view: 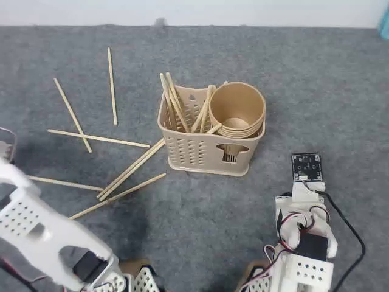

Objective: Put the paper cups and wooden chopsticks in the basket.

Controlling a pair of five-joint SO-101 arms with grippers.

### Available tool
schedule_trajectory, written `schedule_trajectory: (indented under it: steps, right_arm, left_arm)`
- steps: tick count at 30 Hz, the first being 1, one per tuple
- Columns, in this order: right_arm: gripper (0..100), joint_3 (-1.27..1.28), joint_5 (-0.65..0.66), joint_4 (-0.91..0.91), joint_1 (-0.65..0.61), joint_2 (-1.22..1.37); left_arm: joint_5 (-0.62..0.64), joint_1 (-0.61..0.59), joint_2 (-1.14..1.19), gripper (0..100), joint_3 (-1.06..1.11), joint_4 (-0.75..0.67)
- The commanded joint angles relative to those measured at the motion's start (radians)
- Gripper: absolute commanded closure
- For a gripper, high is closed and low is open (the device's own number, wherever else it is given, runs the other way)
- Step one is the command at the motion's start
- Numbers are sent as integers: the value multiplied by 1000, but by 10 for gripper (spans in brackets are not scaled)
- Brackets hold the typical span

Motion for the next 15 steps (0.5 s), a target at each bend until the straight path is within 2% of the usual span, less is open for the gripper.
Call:
schedule_trajectory:
  steps: [1,6,15]
  right_arm:
    - [992,-9,12,12,-2,-13]
    - [992,-9,12,12,-2,-13]
    - [992,-9,12,12,-2,-13]
  left_arm:
    - [9,-8,-12,988,-88,63]
    - [8,-14,-12,988,-197,173]
    - [-58,8,-14,988,-490,494]
